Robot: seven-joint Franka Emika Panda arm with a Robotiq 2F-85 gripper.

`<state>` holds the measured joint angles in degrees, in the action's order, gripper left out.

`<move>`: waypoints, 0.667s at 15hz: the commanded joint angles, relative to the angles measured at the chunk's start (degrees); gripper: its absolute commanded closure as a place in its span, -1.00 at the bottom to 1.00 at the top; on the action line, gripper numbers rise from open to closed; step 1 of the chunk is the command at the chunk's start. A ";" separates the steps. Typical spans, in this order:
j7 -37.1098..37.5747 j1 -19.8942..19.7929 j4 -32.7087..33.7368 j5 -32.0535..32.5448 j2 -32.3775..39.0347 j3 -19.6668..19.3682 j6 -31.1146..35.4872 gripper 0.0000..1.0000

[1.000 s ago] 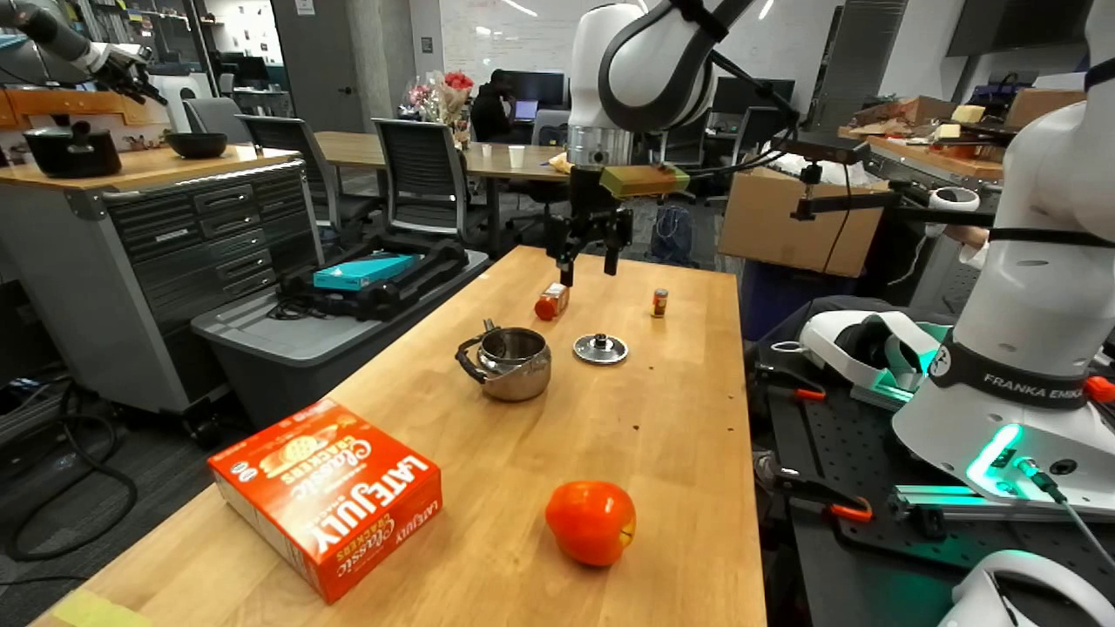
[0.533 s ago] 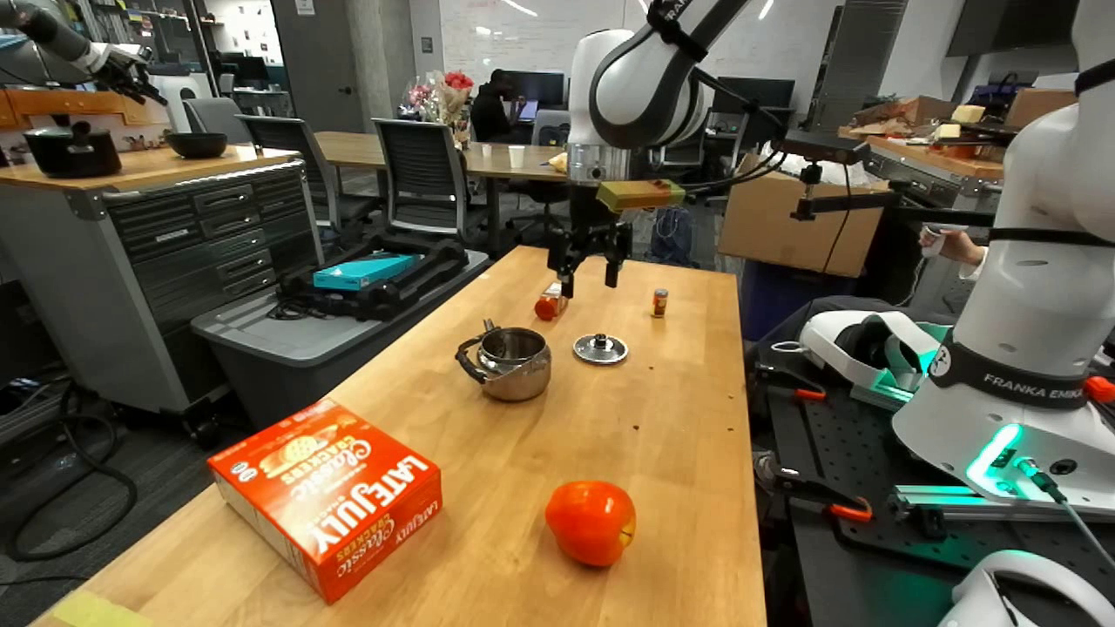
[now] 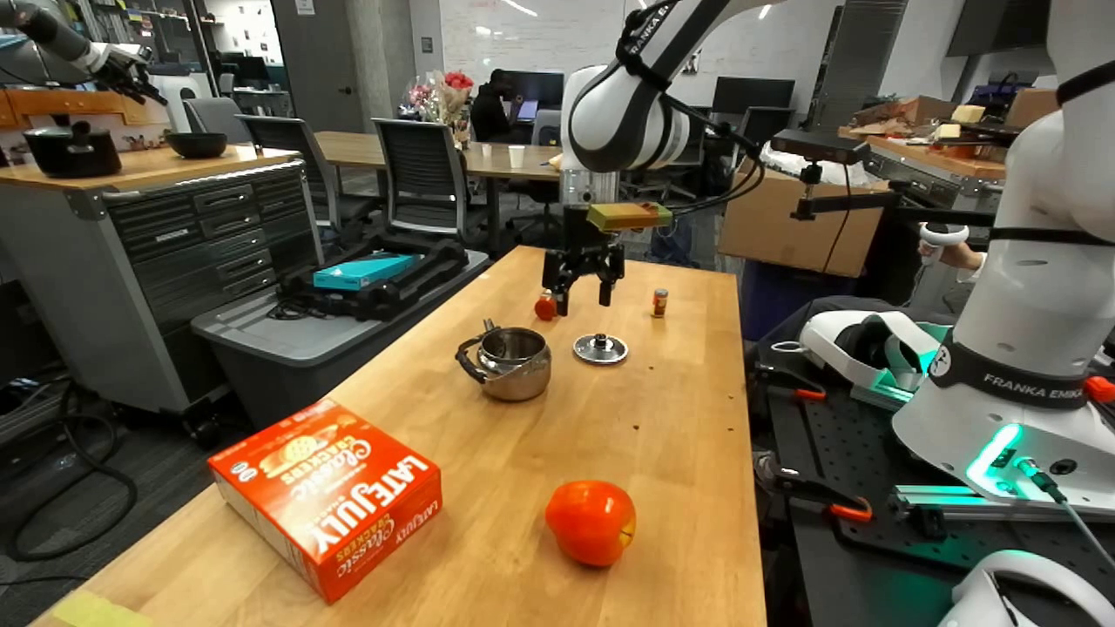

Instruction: Cover the silver pot with the silver lid

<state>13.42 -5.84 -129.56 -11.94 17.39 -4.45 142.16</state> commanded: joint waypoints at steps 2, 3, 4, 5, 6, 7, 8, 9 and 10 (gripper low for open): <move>1.55 0.41 3.38 0.76 3.63 -1.42 0.24 -1.00; 2.06 0.57 3.63 1.09 4.02 -1.70 0.26 -1.00; 2.30 0.62 3.86 1.19 4.34 -1.83 0.17 -1.00; 2.45 0.63 4.19 1.16 4.74 -1.88 0.03 -1.00; 2.69 0.65 4.53 1.15 5.18 -1.91 -0.20 -1.00; 3.04 0.74 4.86 1.22 5.68 -1.97 -0.30 -1.00; 3.43 0.85 5.11 1.32 6.15 -2.04 -0.31 -1.00; 3.76 0.93 5.39 1.44 6.65 -2.11 -0.43 -1.00; 4.18 1.03 5.60 1.57 7.10 -2.20 -0.45 -1.00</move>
<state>15.38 -5.83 -126.56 -11.53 21.98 -5.55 142.16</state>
